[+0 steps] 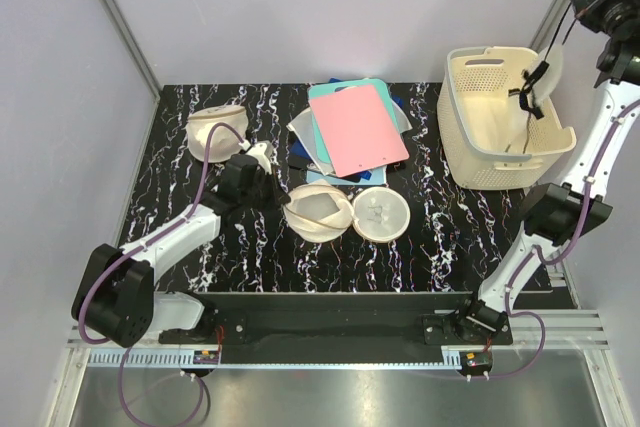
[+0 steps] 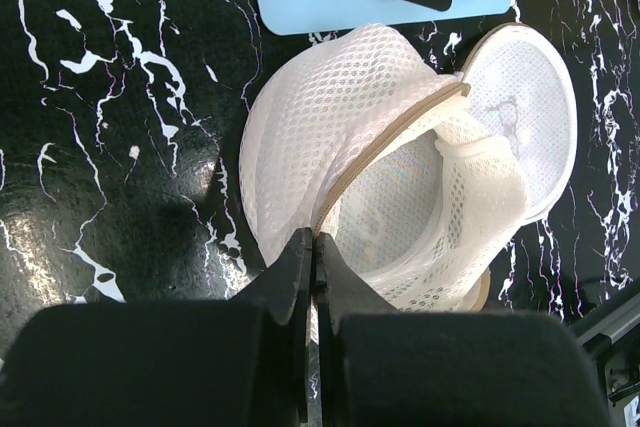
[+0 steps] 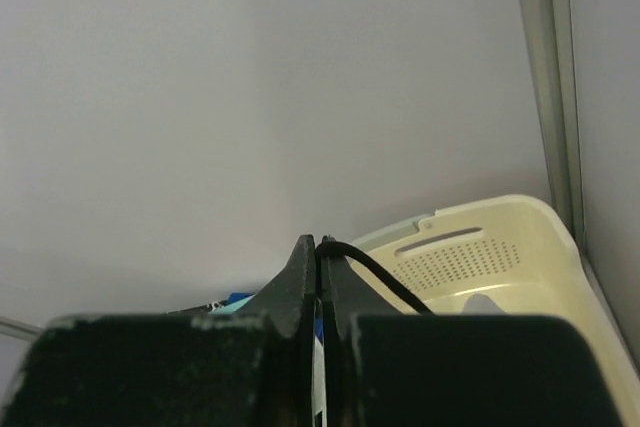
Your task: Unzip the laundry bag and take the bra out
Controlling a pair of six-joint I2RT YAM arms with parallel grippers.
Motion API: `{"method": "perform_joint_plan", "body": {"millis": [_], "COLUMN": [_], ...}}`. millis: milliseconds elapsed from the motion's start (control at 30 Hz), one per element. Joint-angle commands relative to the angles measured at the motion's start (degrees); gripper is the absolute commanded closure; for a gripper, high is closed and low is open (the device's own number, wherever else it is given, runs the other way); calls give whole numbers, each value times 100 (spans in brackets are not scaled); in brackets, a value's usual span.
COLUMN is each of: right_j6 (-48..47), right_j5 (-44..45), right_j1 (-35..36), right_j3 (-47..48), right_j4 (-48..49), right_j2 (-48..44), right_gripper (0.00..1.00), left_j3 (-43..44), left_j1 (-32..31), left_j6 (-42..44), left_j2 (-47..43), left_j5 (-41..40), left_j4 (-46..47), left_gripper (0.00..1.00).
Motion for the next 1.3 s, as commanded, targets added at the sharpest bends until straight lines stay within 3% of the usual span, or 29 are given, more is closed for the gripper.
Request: {"method": "perform_joint_plan", "body": {"millis": [0, 300, 400, 433, 500, 533, 600, 867, 1033, 1267], "right_j6": [29, -226, -401, -541, -682, -787, -867, -1289, -1254, -1325], "right_j5": [-361, 24, 315, 359, 491, 526, 631, 1816, 1669, 1643], "right_j1": [30, 250, 443, 574, 680, 724, 812, 1164, 1278, 2585], "right_j3": [-921, -4279, -4930, -5123, -5256, -5309, -5309, -5161, -5361, -5731], "right_j4": [420, 1580, 1616, 1598, 1555, 1441, 1300, 493, 183, 113], "right_j2": [-314, -1518, -1729, -1764, -1826, -1844, -1861, -2310, -2546, -2951], "right_gripper": [100, 98, 79, 60, 37, 14, 5, 2, 2, 7], "left_j3": [269, 251, 234, 234, 233, 225, 225, 190, 172, 154], "left_j1": [-23, -23, -23, -23, -23, -32, -23, -23, -23, -23], "left_j6": [77, 68, 59, 68, 77, 68, 68, 59, 41, 42], "left_j2": [-109, -65, -83, -100, -101, -101, -109, -145, -171, -162], "left_j5": [-88, -62, -61, -88, -88, -97, -114, -237, -255, -343], "left_j4": [128, 145, 145, 145, 145, 128, 128, 119, 110, 110], "left_gripper": [100, 100, 100, 100, 100, 100, 100, 100, 100, 100]}}
